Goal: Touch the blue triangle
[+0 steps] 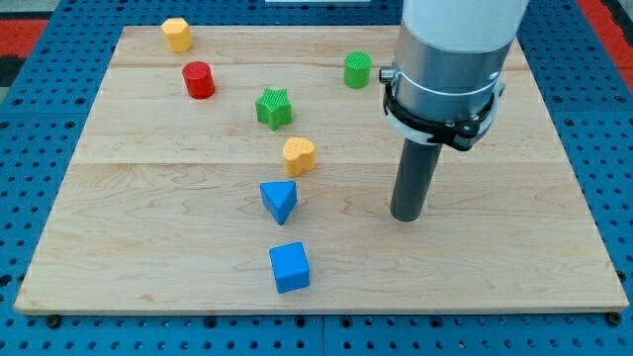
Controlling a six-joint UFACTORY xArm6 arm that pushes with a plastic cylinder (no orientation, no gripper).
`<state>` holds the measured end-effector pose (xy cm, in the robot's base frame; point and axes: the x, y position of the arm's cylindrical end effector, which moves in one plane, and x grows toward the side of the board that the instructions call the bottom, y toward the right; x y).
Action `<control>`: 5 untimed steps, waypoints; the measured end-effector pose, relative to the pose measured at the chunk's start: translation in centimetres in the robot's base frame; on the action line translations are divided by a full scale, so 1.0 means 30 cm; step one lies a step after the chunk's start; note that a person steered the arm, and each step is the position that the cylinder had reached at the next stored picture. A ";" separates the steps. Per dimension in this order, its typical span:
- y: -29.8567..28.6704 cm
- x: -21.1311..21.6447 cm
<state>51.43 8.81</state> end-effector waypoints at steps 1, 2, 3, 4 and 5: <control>-0.041 0.047; -0.274 0.074; -0.516 0.074; -0.670 0.068; -0.655 -0.041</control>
<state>50.21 -10.85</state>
